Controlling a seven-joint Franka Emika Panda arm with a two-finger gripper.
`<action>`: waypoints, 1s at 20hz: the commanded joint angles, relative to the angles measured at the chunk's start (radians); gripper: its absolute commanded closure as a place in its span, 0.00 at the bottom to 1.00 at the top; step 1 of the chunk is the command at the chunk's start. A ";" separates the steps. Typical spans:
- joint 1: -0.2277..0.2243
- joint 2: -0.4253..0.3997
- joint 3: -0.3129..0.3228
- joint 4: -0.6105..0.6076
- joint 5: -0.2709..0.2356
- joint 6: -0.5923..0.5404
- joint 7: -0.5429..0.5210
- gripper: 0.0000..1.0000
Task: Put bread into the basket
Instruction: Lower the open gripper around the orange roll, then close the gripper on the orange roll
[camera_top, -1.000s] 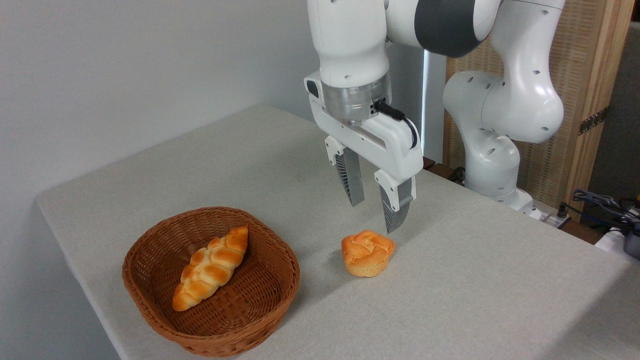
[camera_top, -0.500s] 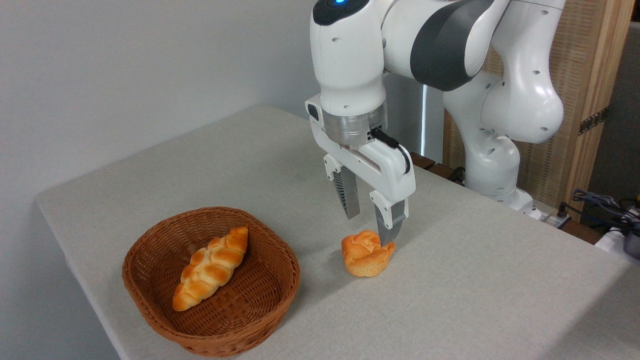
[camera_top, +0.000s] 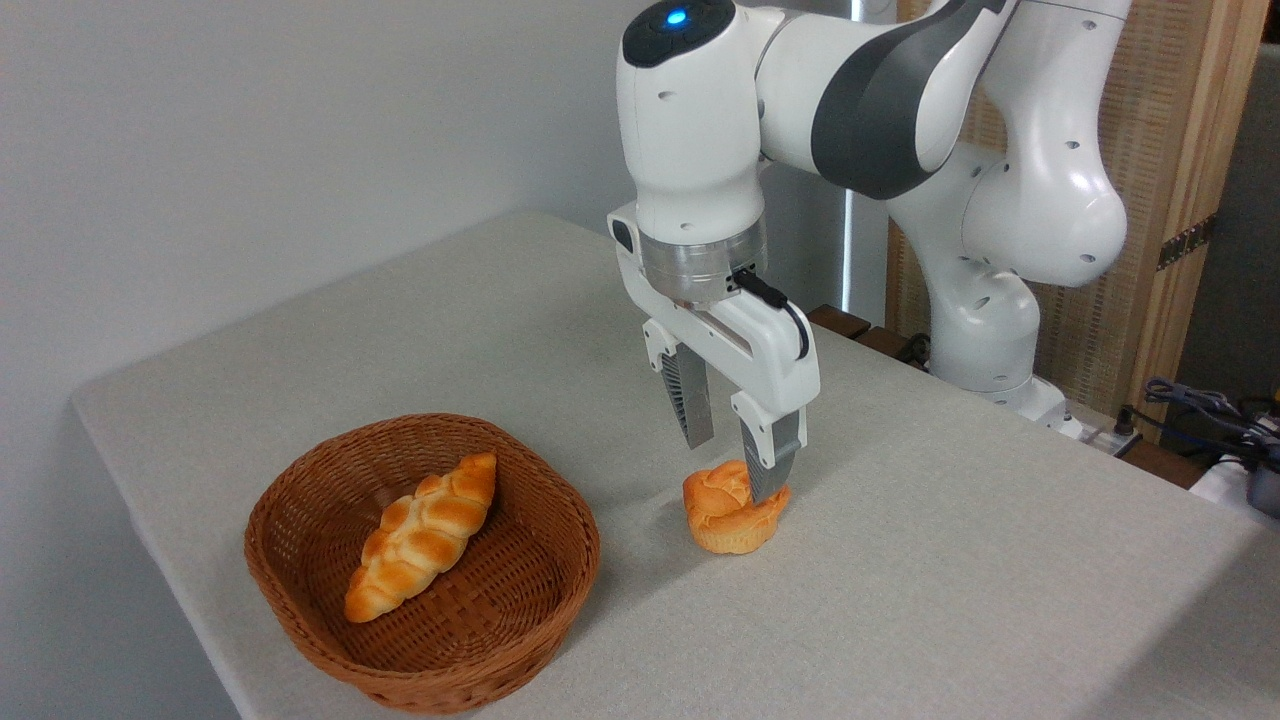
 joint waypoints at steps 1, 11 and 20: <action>-0.002 -0.013 0.003 -0.024 -0.014 0.039 0.006 0.00; -0.001 -0.013 0.003 -0.075 -0.003 0.088 0.006 0.00; -0.002 -0.013 0.002 -0.078 -0.003 0.102 0.009 0.33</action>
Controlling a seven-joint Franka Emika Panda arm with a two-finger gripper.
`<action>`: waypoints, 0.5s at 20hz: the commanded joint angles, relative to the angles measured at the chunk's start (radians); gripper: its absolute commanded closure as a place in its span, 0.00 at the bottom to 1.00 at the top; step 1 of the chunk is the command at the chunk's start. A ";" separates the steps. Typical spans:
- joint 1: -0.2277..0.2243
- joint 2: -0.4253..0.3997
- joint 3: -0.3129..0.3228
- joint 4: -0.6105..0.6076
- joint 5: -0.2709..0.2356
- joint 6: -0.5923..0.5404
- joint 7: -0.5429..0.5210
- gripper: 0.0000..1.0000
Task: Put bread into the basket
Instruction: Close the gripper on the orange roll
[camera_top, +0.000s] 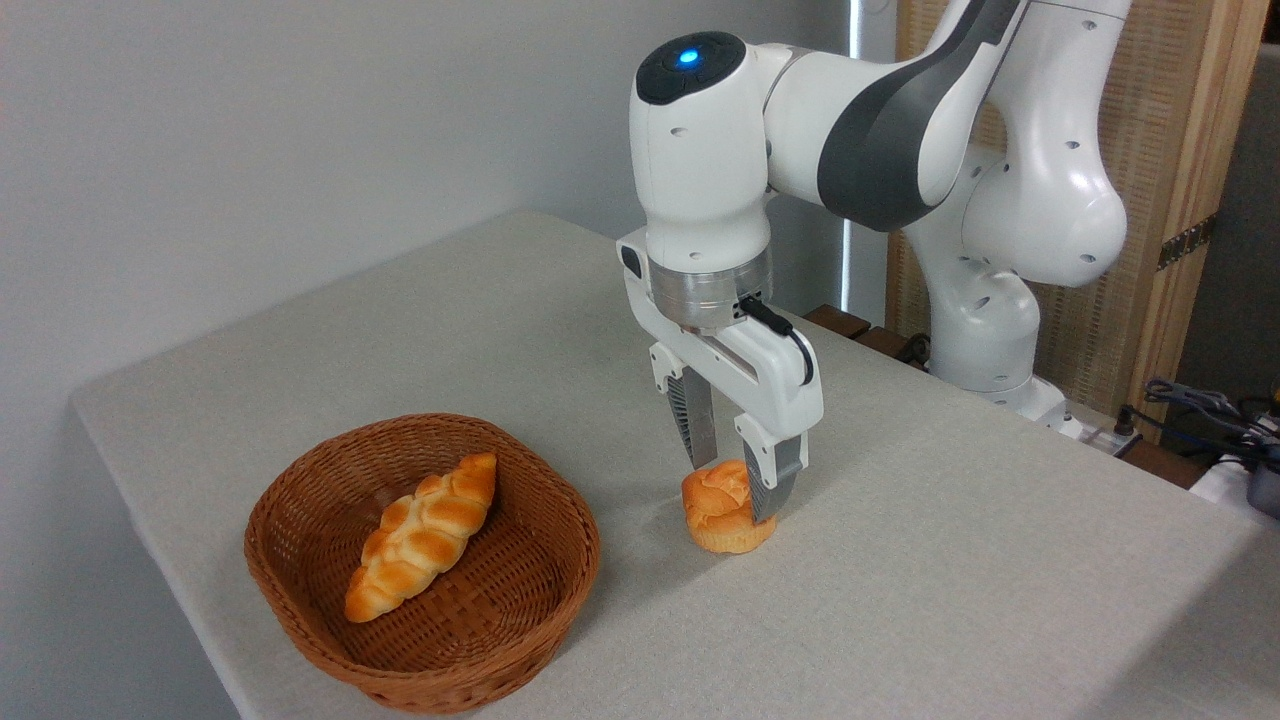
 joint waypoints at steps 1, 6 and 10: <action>-0.003 -0.014 0.002 -0.015 -0.003 0.024 0.009 0.38; -0.003 -0.004 0.002 -0.015 -0.003 0.021 0.009 0.50; -0.003 -0.004 0.002 -0.015 -0.003 0.021 0.009 0.50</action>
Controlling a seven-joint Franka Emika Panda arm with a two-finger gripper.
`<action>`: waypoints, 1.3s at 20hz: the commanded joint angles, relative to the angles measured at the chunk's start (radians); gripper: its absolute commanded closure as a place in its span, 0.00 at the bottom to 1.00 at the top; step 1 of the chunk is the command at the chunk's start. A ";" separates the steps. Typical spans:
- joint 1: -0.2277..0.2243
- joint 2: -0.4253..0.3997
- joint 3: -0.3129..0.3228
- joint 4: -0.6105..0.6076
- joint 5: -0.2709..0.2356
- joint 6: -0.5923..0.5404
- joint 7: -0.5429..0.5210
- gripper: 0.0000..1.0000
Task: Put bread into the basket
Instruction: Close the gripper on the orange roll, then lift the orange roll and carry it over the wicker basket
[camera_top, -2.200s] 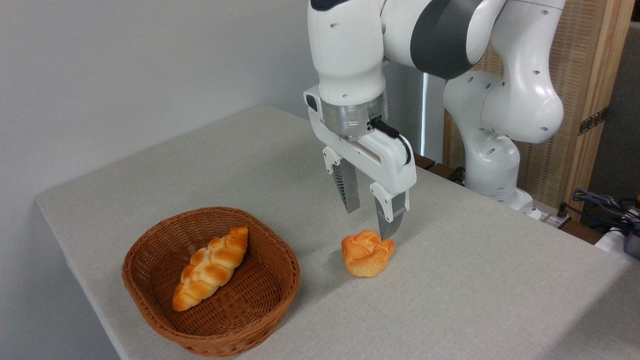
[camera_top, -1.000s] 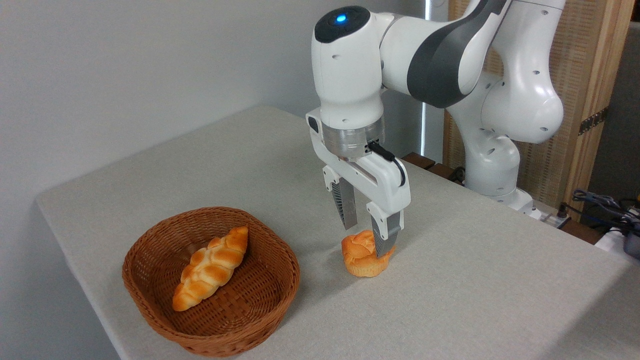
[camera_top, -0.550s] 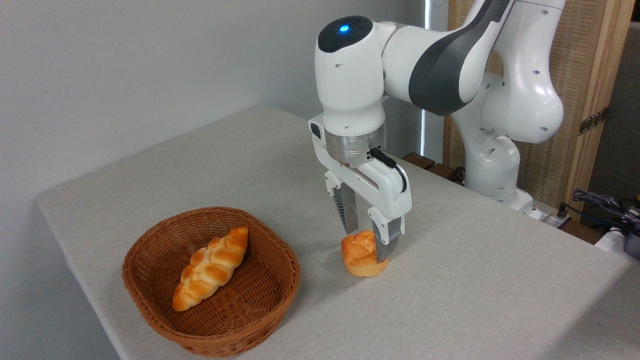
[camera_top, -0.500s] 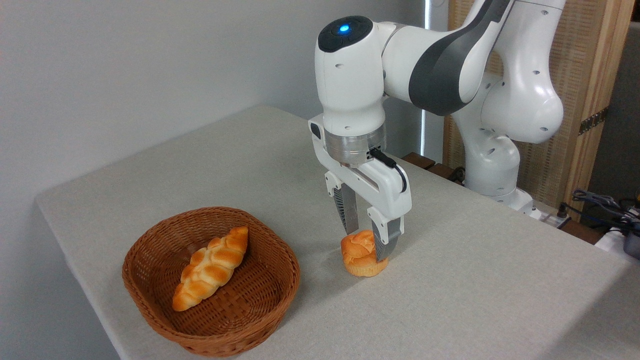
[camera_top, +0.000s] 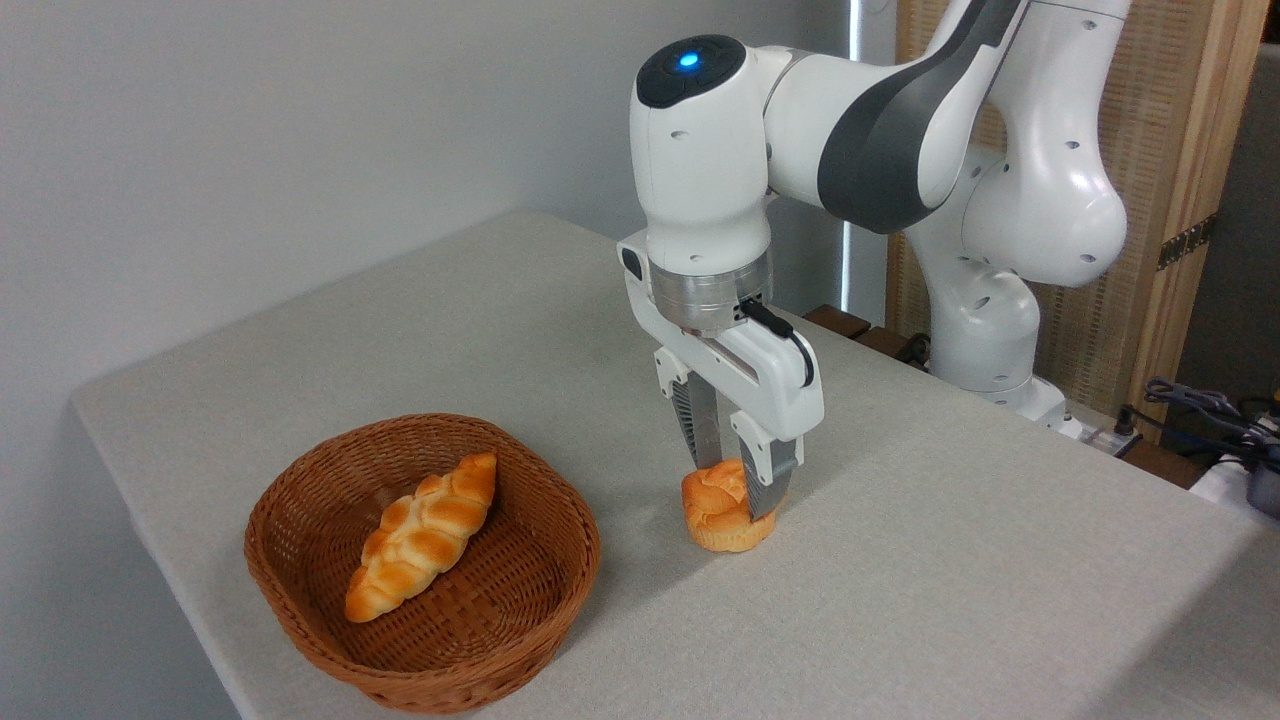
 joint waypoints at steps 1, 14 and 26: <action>-0.003 -0.006 0.002 -0.012 -0.003 0.020 0.009 0.50; -0.024 0.000 -0.013 0.112 -0.005 -0.118 0.001 0.50; -0.029 0.214 -0.089 0.553 -0.028 -0.322 -0.109 0.50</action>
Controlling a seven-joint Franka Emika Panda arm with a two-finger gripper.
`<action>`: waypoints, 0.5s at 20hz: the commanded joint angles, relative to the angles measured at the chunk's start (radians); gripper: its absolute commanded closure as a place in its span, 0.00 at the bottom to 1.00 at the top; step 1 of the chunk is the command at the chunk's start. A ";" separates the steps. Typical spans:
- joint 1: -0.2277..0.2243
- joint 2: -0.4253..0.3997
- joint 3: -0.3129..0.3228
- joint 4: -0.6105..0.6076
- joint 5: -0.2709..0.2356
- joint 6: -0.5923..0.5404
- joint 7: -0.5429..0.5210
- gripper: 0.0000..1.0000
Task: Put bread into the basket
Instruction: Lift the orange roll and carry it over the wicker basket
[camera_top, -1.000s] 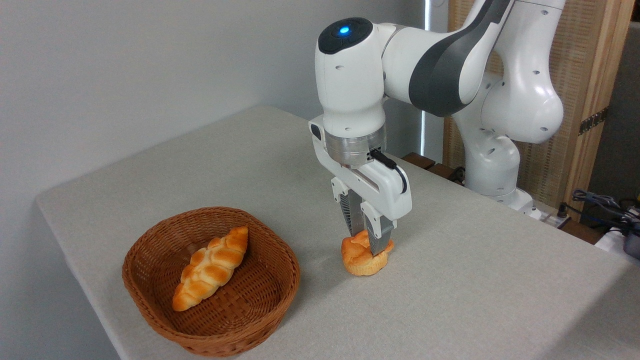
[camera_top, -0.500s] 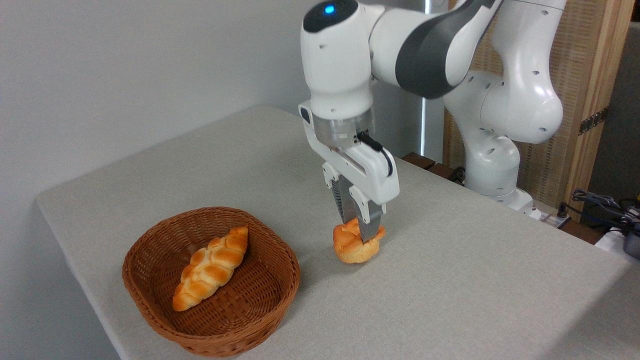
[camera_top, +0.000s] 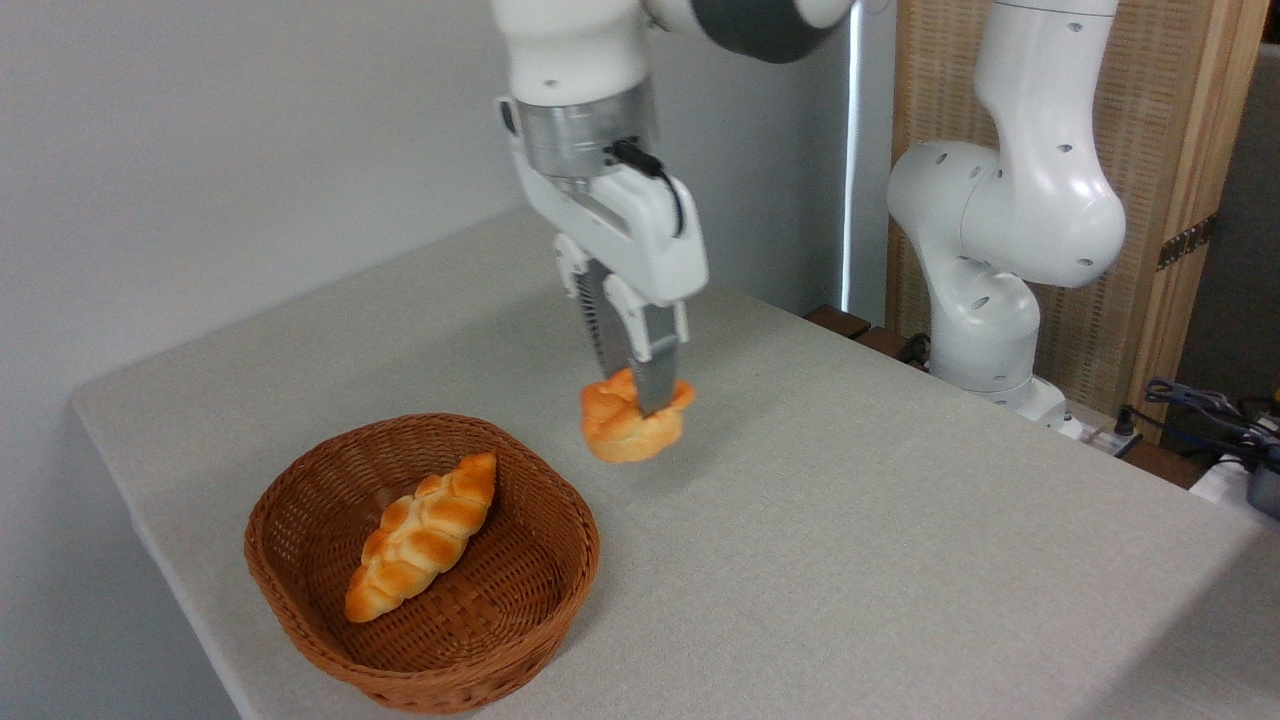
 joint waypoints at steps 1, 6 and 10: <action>-0.010 0.094 -0.008 0.131 -0.031 -0.037 -0.056 0.50; -0.010 0.155 -0.007 0.217 -0.055 -0.036 -0.065 0.50; -0.010 0.212 -0.007 0.296 -0.055 -0.036 -0.072 0.50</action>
